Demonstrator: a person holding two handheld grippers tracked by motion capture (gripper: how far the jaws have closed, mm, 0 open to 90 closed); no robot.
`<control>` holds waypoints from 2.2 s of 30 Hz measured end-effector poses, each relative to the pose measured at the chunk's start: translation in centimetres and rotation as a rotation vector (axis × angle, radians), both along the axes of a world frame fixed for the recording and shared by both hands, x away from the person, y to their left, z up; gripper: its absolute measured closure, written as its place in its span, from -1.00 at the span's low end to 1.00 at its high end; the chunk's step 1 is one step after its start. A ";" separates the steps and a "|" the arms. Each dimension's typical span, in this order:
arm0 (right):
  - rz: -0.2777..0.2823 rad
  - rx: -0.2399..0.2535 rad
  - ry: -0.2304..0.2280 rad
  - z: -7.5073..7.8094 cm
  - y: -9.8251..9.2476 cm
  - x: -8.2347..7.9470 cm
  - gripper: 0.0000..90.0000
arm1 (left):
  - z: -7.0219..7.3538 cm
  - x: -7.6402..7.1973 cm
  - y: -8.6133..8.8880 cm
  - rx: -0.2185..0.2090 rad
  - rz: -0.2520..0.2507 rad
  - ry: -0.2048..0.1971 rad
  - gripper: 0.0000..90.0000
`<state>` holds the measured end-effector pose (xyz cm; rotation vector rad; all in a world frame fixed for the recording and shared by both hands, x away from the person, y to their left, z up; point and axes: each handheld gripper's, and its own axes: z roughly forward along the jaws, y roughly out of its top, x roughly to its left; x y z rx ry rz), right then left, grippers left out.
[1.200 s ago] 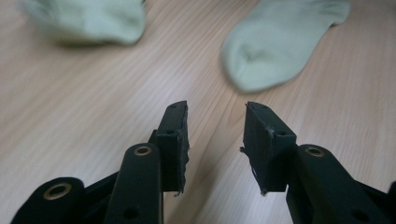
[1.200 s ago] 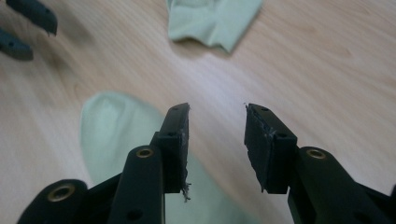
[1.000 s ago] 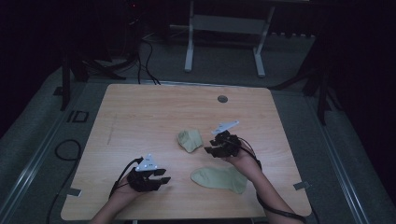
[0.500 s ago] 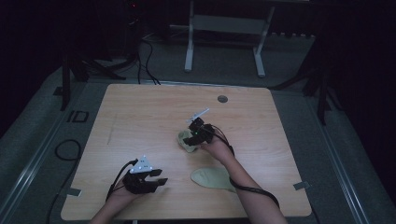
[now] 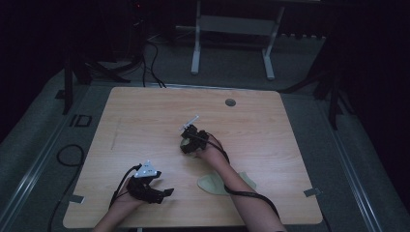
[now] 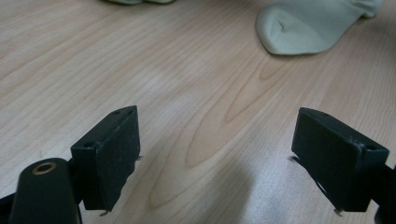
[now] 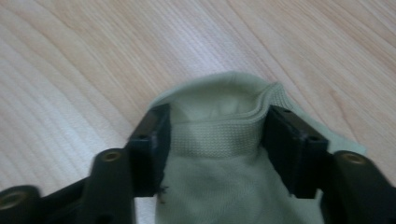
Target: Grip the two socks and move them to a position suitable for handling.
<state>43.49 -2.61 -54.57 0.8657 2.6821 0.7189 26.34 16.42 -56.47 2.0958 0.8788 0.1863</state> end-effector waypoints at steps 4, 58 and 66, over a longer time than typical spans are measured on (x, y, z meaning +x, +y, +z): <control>0.024 0.001 -0.008 0.1 0.0 -0.3 0.45 | 0.0 0.0 0.1 -0.009 0.011 -0.001 -0.66; -0.021 0.011 -0.024 0.0 -8.9 -4.4 0.04 | 1.7 2.7 -3.8 0.000 -0.034 -0.026 -0.65; -0.036 0.095 -0.058 3.8 -10.7 -4.4 0.19 | 4.5 5.4 -6.7 0.022 -0.050 -0.134 -0.03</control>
